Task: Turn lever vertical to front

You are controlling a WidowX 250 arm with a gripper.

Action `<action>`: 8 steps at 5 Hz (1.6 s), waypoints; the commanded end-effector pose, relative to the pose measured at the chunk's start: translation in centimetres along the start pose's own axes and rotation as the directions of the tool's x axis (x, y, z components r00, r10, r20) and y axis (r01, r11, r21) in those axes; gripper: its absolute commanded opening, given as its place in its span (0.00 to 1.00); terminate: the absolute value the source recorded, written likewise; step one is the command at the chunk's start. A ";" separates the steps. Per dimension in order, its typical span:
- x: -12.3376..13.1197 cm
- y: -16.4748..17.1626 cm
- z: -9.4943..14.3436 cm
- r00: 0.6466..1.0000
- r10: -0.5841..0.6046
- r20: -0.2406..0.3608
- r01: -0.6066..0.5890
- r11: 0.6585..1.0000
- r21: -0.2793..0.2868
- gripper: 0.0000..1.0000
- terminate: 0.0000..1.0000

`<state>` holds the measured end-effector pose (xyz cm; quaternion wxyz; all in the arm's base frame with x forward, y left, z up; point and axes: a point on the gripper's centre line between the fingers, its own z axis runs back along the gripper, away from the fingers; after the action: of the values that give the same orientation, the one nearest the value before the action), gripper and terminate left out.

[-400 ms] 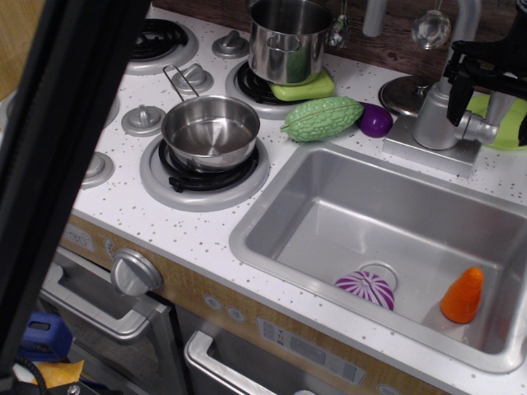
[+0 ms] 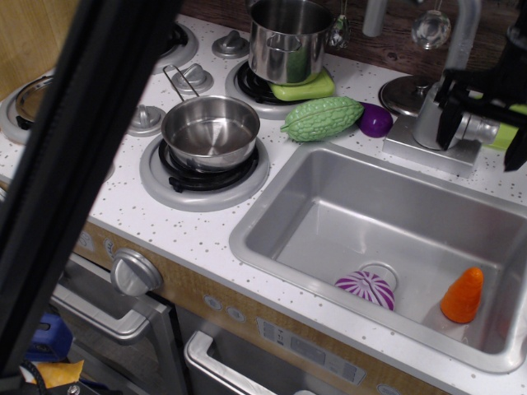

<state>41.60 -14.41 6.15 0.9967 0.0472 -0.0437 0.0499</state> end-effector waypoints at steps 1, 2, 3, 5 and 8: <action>2.0 -0.5 3.0 0.992 0.018 0.121 -0.017 1.000 -0.013 1.00 0.00; 2.9 -1.1 3.7 0.983 0.021 0.180 -0.022 1.000 0.004 1.00 0.00; 3.9 -1.3 3.9 0.971 0.023 0.236 -0.026 1.000 0.010 1.00 0.00; 5.4 -1.3 3.8 0.954 0.018 0.300 -0.033 0.999 0.043 1.00 0.00; 7.7 -0.1 4.0 0.949 -0.002 0.314 -0.024 0.997 0.078 0.00 0.00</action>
<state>48.39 -14.19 7.69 0.9791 0.1058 -0.1674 0.0473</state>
